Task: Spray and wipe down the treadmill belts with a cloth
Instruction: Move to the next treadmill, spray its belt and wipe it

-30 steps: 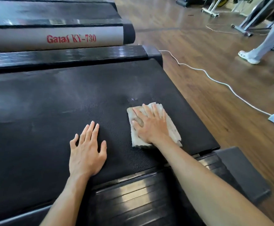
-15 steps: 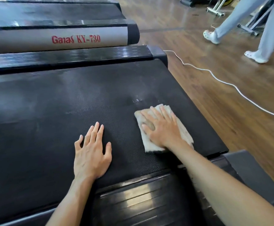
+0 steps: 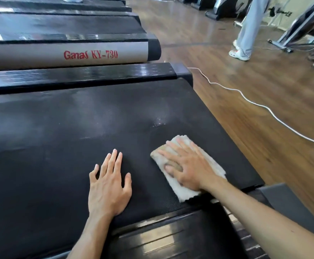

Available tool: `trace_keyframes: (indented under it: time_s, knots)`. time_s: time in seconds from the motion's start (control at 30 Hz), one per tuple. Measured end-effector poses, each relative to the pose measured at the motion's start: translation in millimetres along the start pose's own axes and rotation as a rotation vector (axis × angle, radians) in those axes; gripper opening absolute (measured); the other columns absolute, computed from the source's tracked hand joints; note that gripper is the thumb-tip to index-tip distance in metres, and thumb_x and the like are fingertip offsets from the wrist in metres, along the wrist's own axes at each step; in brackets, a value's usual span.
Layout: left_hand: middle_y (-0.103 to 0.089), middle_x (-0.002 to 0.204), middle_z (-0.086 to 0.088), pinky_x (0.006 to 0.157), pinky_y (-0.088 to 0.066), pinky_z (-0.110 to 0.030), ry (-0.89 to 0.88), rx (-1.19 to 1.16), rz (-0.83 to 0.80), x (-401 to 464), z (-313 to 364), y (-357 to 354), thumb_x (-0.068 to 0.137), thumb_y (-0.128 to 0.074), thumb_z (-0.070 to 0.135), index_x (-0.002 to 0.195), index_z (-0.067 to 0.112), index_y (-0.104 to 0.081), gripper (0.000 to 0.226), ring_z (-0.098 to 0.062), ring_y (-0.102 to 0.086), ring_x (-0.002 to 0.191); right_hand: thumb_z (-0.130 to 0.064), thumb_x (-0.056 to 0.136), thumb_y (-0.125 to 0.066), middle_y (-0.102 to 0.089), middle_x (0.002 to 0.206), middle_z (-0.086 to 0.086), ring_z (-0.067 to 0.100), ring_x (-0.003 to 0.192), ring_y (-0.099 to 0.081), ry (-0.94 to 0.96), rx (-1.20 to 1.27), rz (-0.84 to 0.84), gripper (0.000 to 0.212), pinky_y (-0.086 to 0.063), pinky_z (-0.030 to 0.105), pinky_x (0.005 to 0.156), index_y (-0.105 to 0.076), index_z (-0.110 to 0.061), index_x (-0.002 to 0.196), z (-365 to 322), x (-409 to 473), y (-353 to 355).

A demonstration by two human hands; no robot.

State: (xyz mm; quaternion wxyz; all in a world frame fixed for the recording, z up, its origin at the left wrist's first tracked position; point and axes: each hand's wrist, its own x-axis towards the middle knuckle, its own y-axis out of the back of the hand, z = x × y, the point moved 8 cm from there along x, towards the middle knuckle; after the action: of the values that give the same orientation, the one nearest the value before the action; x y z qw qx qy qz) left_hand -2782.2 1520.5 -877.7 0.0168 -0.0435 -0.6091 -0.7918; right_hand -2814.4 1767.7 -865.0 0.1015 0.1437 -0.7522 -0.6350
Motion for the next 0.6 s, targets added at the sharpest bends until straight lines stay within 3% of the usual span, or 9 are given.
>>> trace_keyframes:
  time_s: [0.13, 0.2, 0.3, 0.43, 0.5, 0.6]
  knots:
    - [-0.008, 0.17, 0.01, 0.125, -0.01, -0.042, 0.0, 0.001, -0.003, 1, -1, 0, 0.09, -0.012, 0.055, 0.162, 0.025, -0.021, 0.078, -0.006, -0.003, 0.156, -0.06, 0.102, -0.027, -0.011, 0.172, -0.012, 0.021, 0.159, 0.009, -0.284, -0.013, 0.016, 0.058, 0.005, 0.053, 0.126, -0.019, -0.051, 0.159, 30, 75, 4]
    - [-0.009, 0.17, 0.01, 0.125, -0.011, -0.042, -0.005, 0.002, -0.009, 1, 0, -1, 0.091, -0.013, 0.055, 0.162, 0.025, -0.022, 0.077, -0.006, -0.004, 0.156, -0.059, 0.103, -0.024, -0.008, 0.173, -0.008, 0.026, 0.158, 0.011, -0.326, -0.032, -0.001, 0.06, 0.009, 0.057, 0.125, -0.016, -0.049, 0.161, 16, 104, 0]
    - [-0.008, 0.17, 0.01, 0.125, -0.01, -0.041, -0.005, 0.005, -0.012, 1, -1, 0, 0.091, -0.012, 0.056, 0.162, 0.026, -0.021, 0.078, -0.006, -0.003, 0.156, -0.06, 0.102, -0.025, -0.012, 0.172, -0.006, 0.027, 0.158, 0.008, -0.196, -0.065, 0.015, 0.06, 0.008, 0.057, 0.124, -0.019, -0.047, 0.16, -29, 107, -3]
    - [-0.006, 0.17, 0.011, 0.126, -0.01, -0.04, -0.012, -0.005, -0.005, 1, 1, 1, 0.091, -0.012, 0.056, 0.162, 0.026, -0.02, 0.077, -0.005, 0.0, 0.156, -0.062, 0.1, -0.032, -0.01, 0.172, -0.016, 0.014, 0.159, 0.01, 0.042, 0.013, 0.01, 0.06, 0.011, 0.047, 0.126, -0.019, -0.055, 0.158, -43, 44, -2]
    - [-0.009, 0.17, 0.011, 0.125, -0.01, -0.04, -0.008, -0.024, 0.001, 0, 1, 1, 0.092, -0.015, 0.055, 0.161, 0.026, -0.022, 0.076, -0.004, -0.002, 0.156, -0.065, 0.097, -0.027, -0.011, 0.171, -0.019, 0.009, 0.158, 0.008, 0.047, 0.027, -0.011, 0.061, 0.006, 0.045, 0.128, -0.022, -0.055, 0.158, -16, 23, -2]
    - [-0.009, 0.17, 0.011, 0.125, -0.009, -0.04, 0.002, -0.033, 0.002, 0, 0, 1, 0.092, -0.015, 0.054, 0.161, 0.026, -0.022, 0.076, -0.004, -0.003, 0.156, -0.065, 0.095, -0.021, -0.016, 0.171, -0.013, 0.01, 0.159, 0.004, -0.097, -0.004, -0.011, 0.065, -0.001, 0.048, 0.127, -0.023, -0.052, 0.159, 34, 48, 7]
